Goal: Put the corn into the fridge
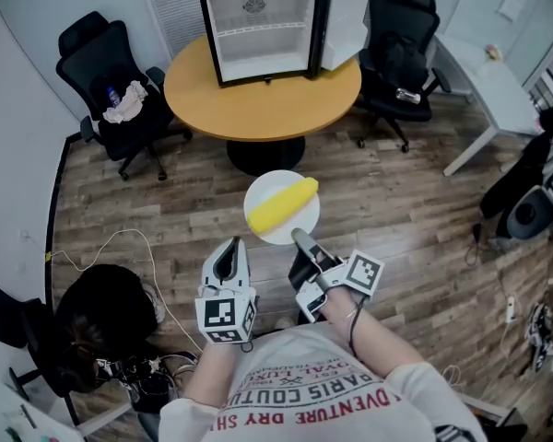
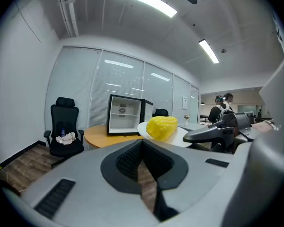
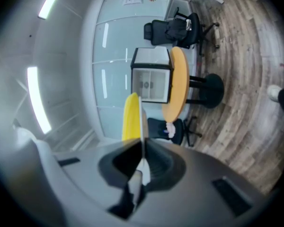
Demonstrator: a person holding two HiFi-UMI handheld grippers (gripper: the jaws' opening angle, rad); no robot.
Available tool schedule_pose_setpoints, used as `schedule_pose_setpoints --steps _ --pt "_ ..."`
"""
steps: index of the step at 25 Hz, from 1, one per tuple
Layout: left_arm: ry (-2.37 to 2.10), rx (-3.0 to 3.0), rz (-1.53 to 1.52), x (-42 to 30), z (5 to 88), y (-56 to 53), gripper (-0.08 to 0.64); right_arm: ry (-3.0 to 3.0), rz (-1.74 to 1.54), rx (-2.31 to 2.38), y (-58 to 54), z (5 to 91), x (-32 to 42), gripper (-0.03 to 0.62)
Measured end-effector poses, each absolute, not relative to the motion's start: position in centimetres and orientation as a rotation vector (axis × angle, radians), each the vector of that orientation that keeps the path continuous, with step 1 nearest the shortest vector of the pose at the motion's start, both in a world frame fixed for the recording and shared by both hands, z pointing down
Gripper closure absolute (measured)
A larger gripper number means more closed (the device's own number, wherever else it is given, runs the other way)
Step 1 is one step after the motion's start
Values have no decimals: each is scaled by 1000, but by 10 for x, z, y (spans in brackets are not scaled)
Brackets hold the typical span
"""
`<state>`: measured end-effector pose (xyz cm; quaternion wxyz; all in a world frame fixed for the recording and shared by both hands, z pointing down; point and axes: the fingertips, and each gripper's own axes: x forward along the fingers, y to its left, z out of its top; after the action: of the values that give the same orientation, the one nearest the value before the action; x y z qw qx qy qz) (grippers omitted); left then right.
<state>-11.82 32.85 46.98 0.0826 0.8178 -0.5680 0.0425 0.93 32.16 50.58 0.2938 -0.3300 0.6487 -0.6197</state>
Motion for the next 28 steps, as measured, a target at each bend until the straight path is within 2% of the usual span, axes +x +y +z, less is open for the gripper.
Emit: schedule_pose_setpoints --steps 10,28 --pt "-1772 2412 166 -102 473 250 528 1732 -1719 -859 232 520 18 552" --pt "-1937 2342 117 -54 456 26 528 1862 -1745 -818 0 511 76 552"
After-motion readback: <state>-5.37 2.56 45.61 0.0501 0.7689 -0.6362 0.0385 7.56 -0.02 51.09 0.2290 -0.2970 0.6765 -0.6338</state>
